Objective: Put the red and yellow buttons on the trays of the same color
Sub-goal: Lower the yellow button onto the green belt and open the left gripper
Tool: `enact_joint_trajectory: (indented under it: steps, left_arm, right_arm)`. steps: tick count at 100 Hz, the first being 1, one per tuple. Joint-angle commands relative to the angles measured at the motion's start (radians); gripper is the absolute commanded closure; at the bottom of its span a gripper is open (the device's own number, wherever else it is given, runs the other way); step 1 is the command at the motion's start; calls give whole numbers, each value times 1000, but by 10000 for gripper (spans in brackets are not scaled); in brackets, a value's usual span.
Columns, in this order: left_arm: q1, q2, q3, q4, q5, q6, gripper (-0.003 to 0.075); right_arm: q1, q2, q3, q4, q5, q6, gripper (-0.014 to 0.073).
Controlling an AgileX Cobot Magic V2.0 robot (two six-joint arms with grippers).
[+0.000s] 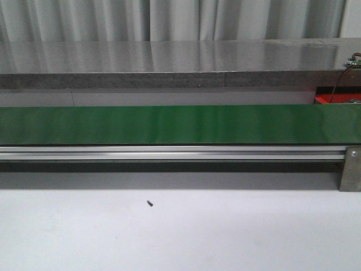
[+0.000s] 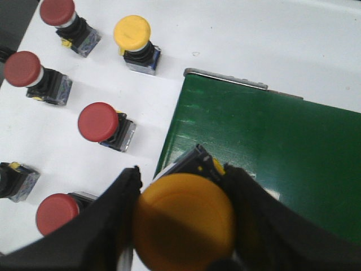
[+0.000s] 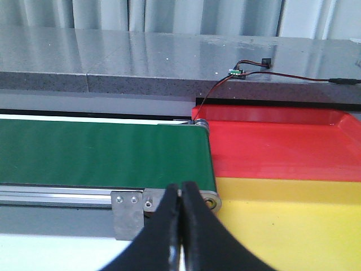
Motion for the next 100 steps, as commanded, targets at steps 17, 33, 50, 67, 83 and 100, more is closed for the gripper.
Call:
enact_joint_trajectory:
  steps: [17, 33, 50, 67, 83, 100]
  left_arm:
    - [-23, 61, -45, -49, -23, 50, 739]
    - [-23, 105, -45, -52, -30, 52, 738]
    - [-23, 121, -45, -83, -49, 93, 730]
    - [-23, 121, -45, -116, -49, 122, 561]
    - [-23, 121, -45, -121, -47, 130, 326]
    - [-23, 121, -68, -126, -51, 132, 229]
  right_arm:
    - [0, -14, -19, 3, -77, -2, 662]
    - [0, -14, -19, 3, -77, -2, 662]
    - [0, -14, -19, 3, -77, -2, 662]
    - [0, -14, -19, 3, -77, -2, 662]
    - [0, -14, -19, 3, -77, -2, 662]
    - [0, -14, -19, 3, -77, -2, 662]
